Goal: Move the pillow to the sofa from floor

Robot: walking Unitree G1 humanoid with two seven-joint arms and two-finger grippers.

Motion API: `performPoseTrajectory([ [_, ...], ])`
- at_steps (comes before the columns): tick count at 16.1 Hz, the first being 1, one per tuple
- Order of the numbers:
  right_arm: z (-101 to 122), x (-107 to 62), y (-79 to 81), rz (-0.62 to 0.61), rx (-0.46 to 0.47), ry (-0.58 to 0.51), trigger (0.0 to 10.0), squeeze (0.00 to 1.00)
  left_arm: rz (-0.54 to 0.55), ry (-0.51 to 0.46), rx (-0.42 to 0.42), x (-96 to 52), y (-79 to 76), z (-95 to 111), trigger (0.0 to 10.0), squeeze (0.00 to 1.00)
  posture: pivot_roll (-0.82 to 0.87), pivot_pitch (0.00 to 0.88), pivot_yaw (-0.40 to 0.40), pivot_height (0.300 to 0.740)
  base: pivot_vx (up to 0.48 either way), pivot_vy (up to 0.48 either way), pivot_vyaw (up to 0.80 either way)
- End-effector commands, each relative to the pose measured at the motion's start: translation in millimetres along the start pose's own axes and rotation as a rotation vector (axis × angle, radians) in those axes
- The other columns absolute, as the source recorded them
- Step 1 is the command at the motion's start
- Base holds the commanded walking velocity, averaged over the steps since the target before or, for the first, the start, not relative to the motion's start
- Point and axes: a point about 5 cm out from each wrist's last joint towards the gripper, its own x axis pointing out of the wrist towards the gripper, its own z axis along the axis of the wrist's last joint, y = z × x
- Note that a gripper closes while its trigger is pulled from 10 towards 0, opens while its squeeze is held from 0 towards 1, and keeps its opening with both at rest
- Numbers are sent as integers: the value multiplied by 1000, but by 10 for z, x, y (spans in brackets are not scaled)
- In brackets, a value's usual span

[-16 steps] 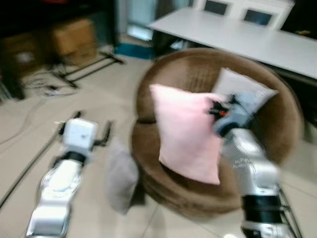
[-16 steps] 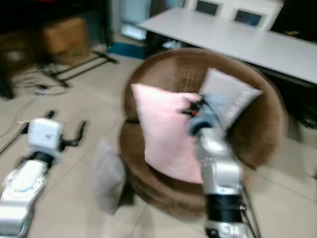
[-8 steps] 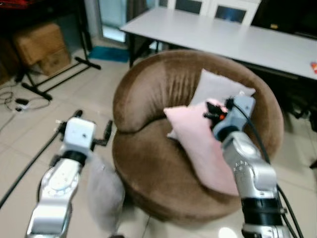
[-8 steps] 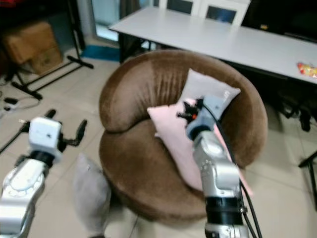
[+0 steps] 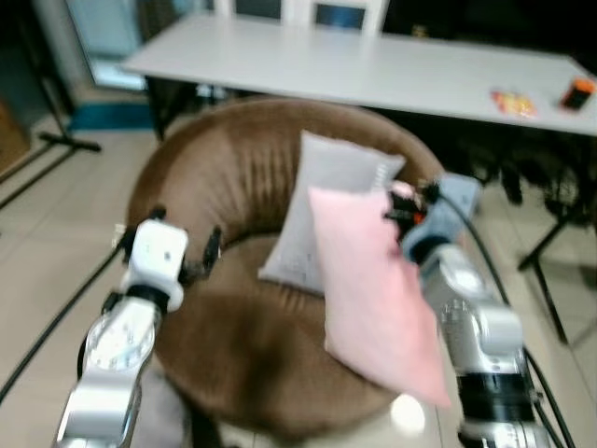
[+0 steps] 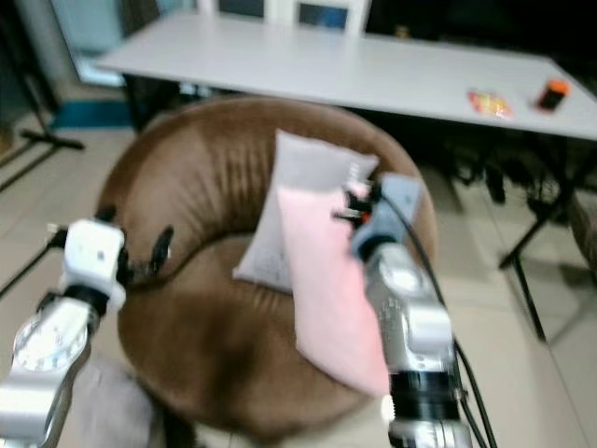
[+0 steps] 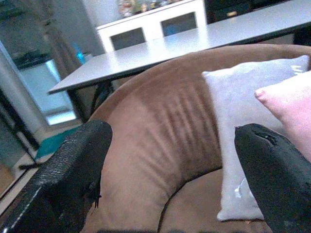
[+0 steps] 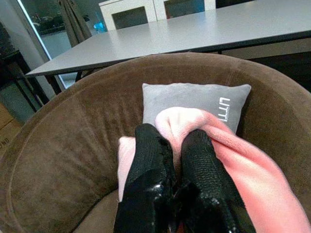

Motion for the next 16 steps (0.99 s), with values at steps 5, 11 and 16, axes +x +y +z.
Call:
performPoseTrajectory([
  [5,246,-13,82,135,-37,-43,10000,0,-148,26,67,-61,-73,-34,10000,82,-37,0,-41,740,0,0,0],
  [11,455,29,218,263,41,-67,10000,0,-357,48,86,-213,-98,-61,10000,110,-49,0,-27,740,0,0,0],
  [16,419,102,494,354,333,-10,10000,0,-465,79,37,-375,-130,-73,10000,94,-33,0,-37,740,0,0,0],
])
